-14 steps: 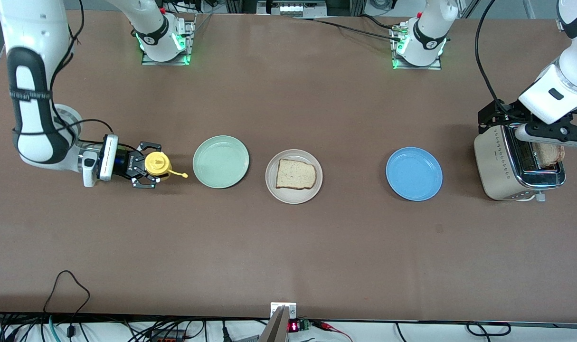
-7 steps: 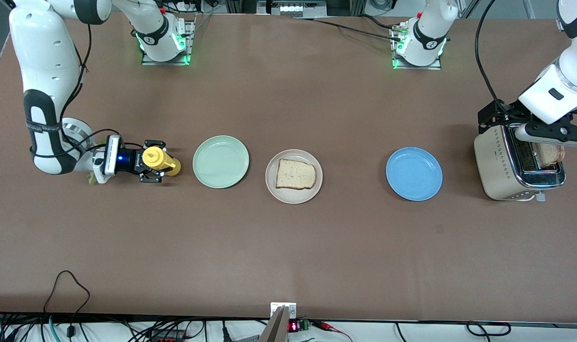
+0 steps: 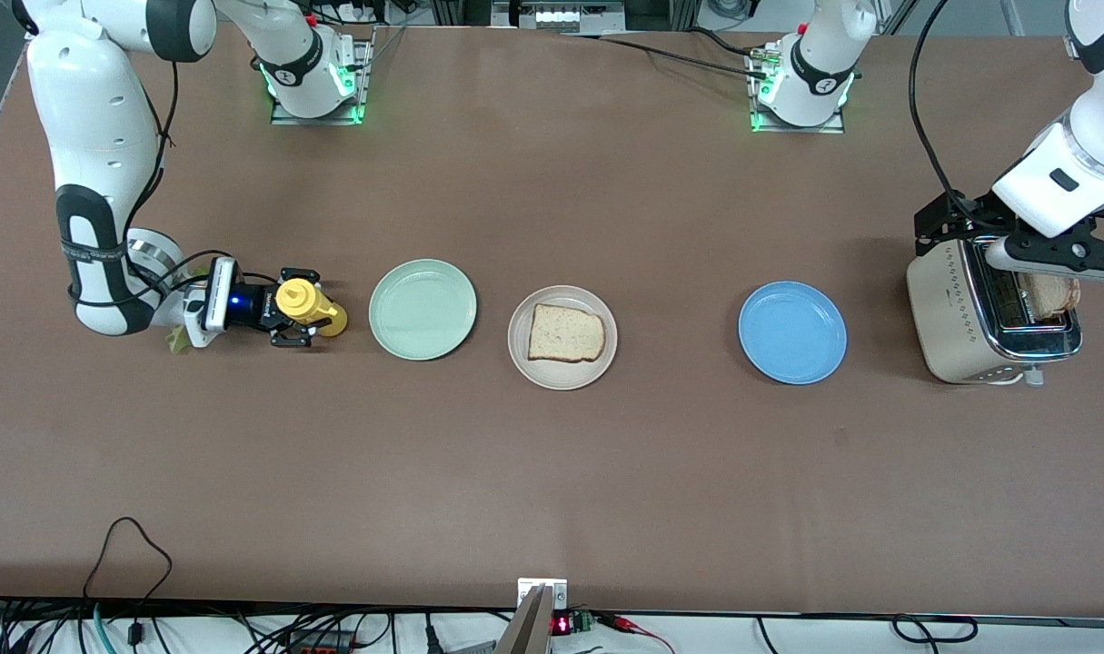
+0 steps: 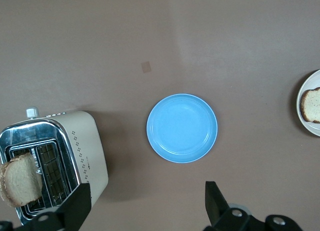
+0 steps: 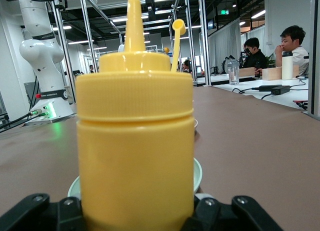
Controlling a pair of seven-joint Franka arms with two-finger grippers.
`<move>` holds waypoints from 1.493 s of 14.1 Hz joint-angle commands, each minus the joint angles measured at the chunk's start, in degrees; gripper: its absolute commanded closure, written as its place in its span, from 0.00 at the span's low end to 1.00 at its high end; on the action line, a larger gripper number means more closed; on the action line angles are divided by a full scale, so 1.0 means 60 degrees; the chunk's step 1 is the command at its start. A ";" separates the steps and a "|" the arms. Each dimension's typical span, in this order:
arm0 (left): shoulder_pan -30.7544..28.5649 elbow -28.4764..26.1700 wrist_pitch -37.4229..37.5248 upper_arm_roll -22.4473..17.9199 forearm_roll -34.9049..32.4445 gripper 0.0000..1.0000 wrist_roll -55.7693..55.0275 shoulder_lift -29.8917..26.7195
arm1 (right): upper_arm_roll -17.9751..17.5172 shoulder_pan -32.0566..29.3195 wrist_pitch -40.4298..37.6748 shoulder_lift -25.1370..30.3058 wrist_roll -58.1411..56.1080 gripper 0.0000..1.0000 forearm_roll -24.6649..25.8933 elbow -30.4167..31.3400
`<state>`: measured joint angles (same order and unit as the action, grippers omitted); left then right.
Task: Make sandwich in beige plate with both arms
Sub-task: 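Set the mustard bottle upright and open the right gripper, then move the open right gripper to the lettuce leaf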
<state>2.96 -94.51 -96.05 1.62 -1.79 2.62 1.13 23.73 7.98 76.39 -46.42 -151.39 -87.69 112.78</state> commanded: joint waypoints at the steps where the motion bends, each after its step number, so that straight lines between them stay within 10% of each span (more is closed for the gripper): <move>1: 0.0004 0.0034 0.0086 -0.0007 0.0078 0.00 -0.0071 -0.0056 | -0.0146 -0.0216 -0.0266 -0.0100 -0.0155 0.63 -0.0048 -0.0163; 3: 0.0004 0.0034 0.0086 -0.0007 0.0078 0.00 -0.0071 -0.0056 | -0.0132 -0.0347 -0.0281 -0.0070 -0.0038 0.28 0.0010 -0.0192; 7: 0.0004 0.0034 0.0086 -0.0007 0.0078 0.00 -0.0071 -0.0056 | -0.0088 -0.0713 -0.0281 -0.0012 0.0021 0.00 0.0668 -0.0396; 17: 0.0004 0.0034 0.0086 -0.0007 0.0078 0.00 -0.0056 -0.0056 | 0.1697 -0.0935 -0.0384 0.0720 0.2024 0.00 0.3055 -0.0690; 21: -0.0010 0.0034 0.0086 -0.0007 0.0078 0.00 -0.0056 -0.0056 | 0.4662 0.1357 -0.0354 0.0808 0.3810 0.00 0.3394 -0.0896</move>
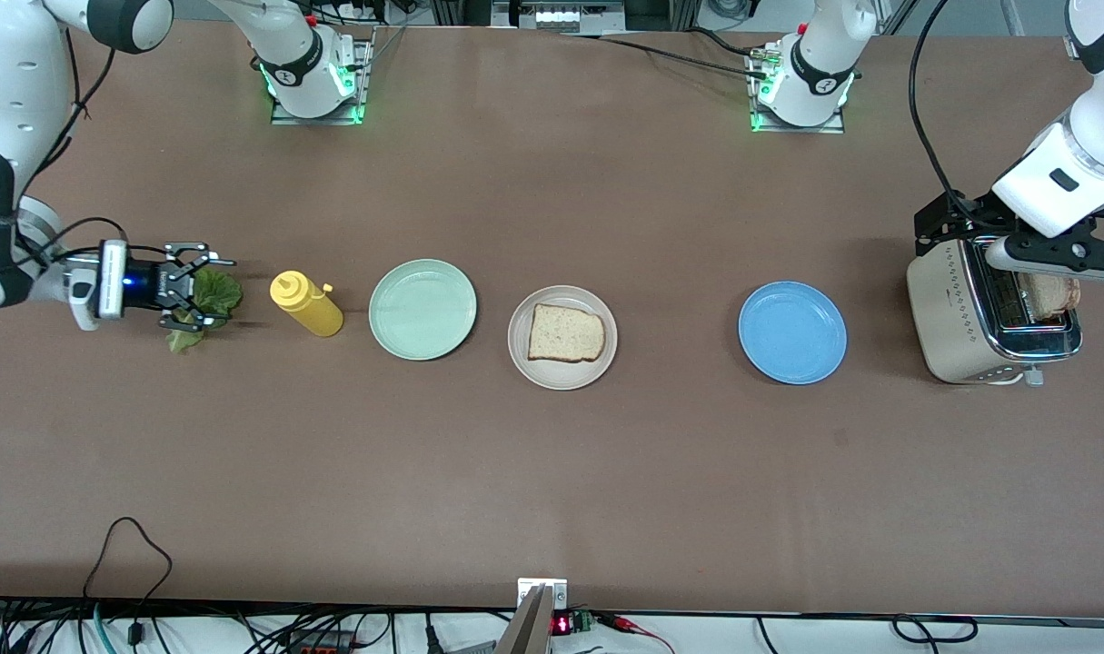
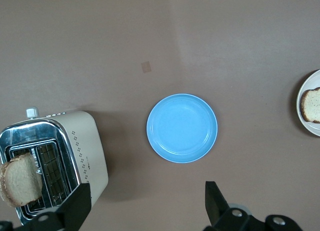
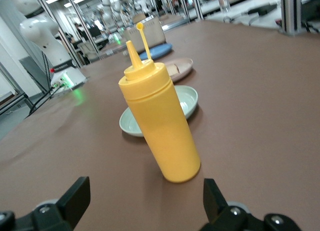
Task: Make sandwich in beige plate with both arms
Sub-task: 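Move the open right gripper to the lettuce leaf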
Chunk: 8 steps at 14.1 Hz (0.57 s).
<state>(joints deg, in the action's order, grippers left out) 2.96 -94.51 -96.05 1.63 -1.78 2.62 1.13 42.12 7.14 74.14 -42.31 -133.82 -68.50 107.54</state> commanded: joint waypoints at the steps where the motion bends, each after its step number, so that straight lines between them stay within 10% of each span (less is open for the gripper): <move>1: -0.0010 0.0034 0.0086 -0.0007 0.0078 0.00 -0.0056 -0.0056 | 0.2768 0.2449 0.0094 0.0036 0.1467 0.00 0.0197 -0.0023; 5: -0.0010 0.0034 0.0086 -0.0007 0.0078 0.00 -0.0056 -0.0056 | 0.5250 0.4913 0.1205 0.0006 0.4293 0.00 0.1000 -0.0023; 8: -0.0010 0.0034 0.0086 -0.0007 0.0078 0.00 -0.0042 -0.0056 | 0.5869 0.5912 0.2287 -0.0009 0.5979 0.00 0.1645 -0.0023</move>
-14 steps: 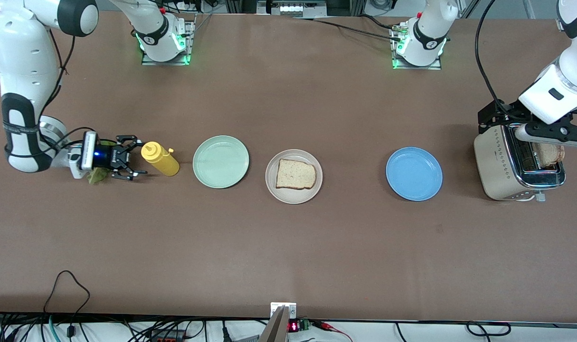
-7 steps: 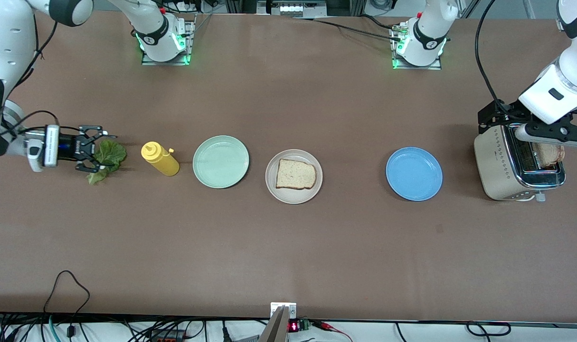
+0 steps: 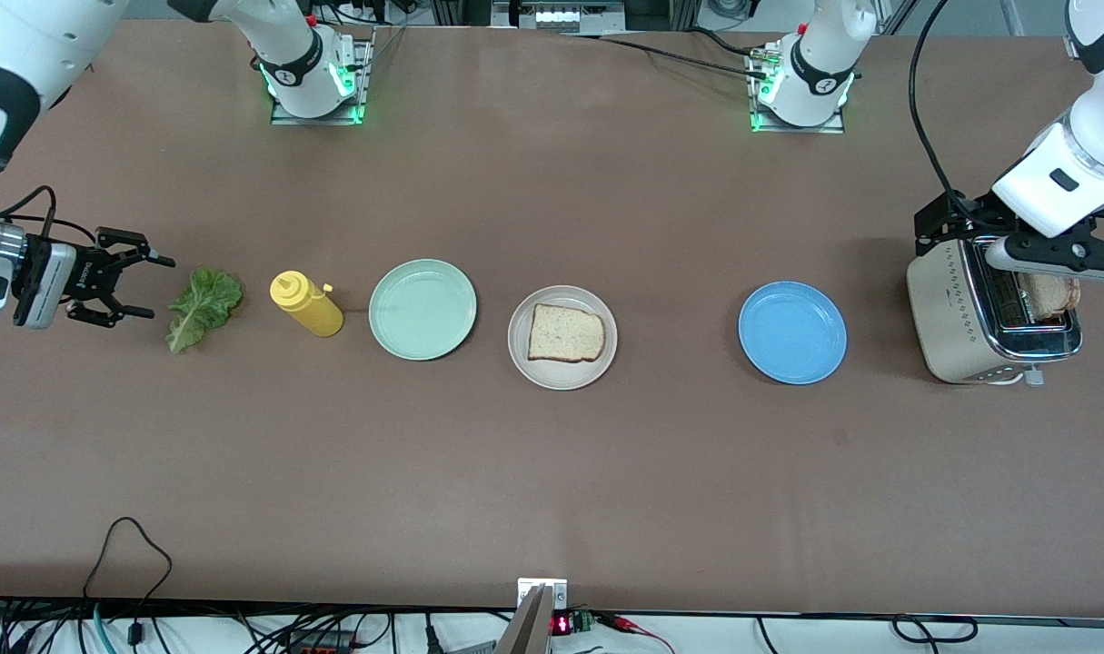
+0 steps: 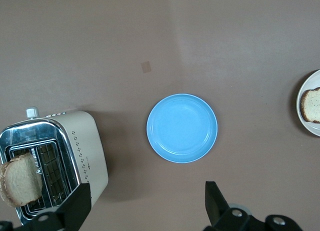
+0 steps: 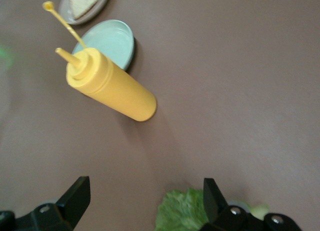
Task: Make sandwich in beige plate with both arms
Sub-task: 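Move the open right gripper to the lettuce leaf, then grasp the lettuce leaf stem with the right gripper and lift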
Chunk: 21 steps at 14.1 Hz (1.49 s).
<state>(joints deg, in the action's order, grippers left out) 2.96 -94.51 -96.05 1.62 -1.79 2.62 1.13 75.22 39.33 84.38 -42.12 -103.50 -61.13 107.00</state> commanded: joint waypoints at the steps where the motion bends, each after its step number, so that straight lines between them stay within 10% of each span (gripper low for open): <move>1: -0.0025 0.0034 0.0086 -0.0007 0.0078 0.00 -0.0042 -0.0056 | 0.0427 0.0825 0.1064 -0.0054 0.1671 0.00 0.0679 0.0066; 11: -0.0039 0.0034 0.0086 -0.0007 0.0078 0.00 0.0002 -0.0056 | 0.0267 0.2600 0.4565 -0.1370 0.8503 0.00 0.2879 0.0534; 21: -0.0054 0.0034 0.0086 -0.0007 0.0078 0.00 0.0017 -0.0056 | -0.2355 0.0609 0.6898 -0.1519 0.8666 0.00 0.2014 0.0872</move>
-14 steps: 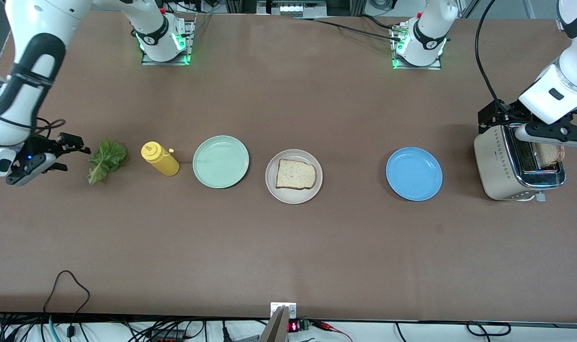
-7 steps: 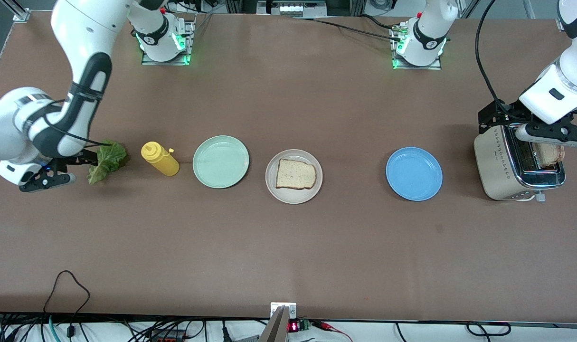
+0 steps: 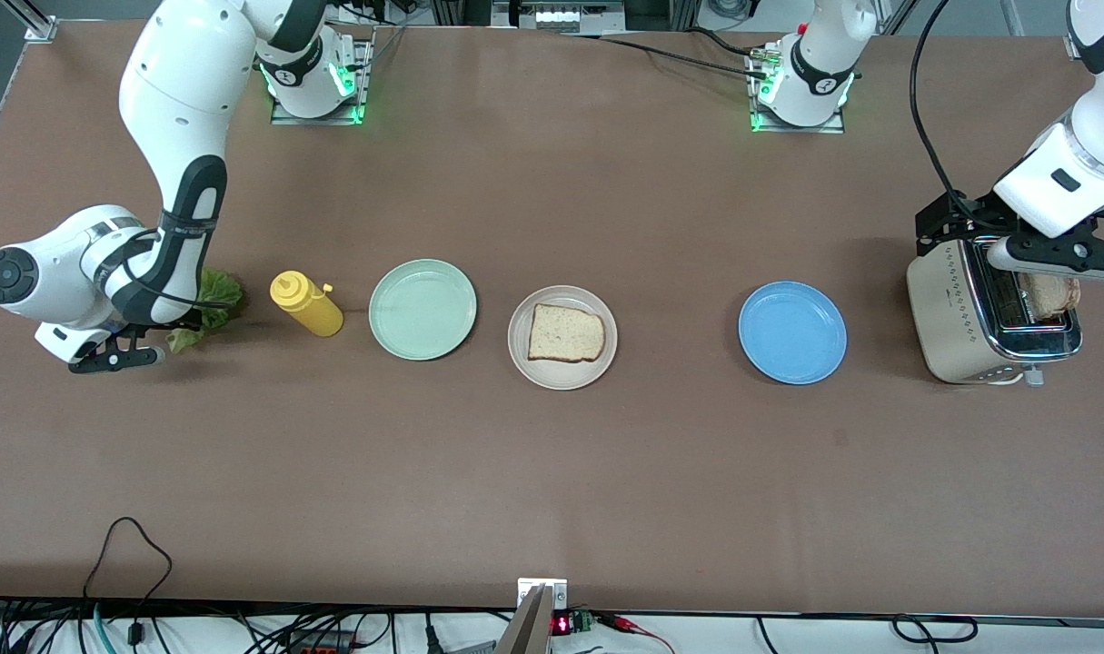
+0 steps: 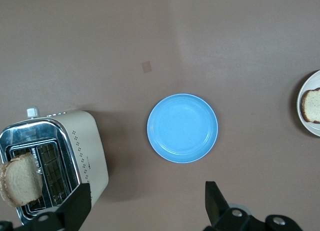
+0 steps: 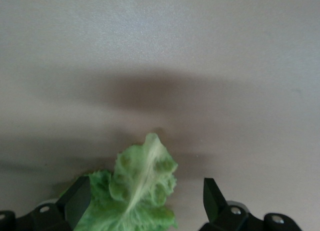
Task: Make sandwich in beige plate with both arms
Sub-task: 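Grasp the lettuce leaf stem with the right gripper and lift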
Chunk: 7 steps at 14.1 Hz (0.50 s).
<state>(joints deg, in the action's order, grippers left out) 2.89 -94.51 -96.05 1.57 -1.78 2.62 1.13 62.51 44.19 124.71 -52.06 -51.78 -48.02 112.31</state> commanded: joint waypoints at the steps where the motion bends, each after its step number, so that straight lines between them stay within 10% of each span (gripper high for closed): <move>1: -0.0042 0.0034 0.0086 0.0001 0.0078 0.00 0.0017 -0.0056 | -0.0253 -0.0202 0.0177 0.0137 0.0032 0.13 -0.0171 0.0001; 3: -0.0042 0.0034 0.0100 0.0001 0.0078 0.00 0.0017 -0.0056 | -0.0253 -0.0202 0.0177 0.0137 0.0032 0.55 -0.0171 0.0002; 7: -0.0042 0.0034 0.0100 0.0001 0.0078 0.00 0.0017 -0.0056 | -0.0267 -0.0173 0.0177 0.0166 0.0032 0.93 -0.0186 -0.0013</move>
<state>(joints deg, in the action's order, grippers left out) 2.88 -94.51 -96.05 1.57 -1.79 2.62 1.13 61.46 43.42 125.30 -52.05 -51.78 -48.61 112.23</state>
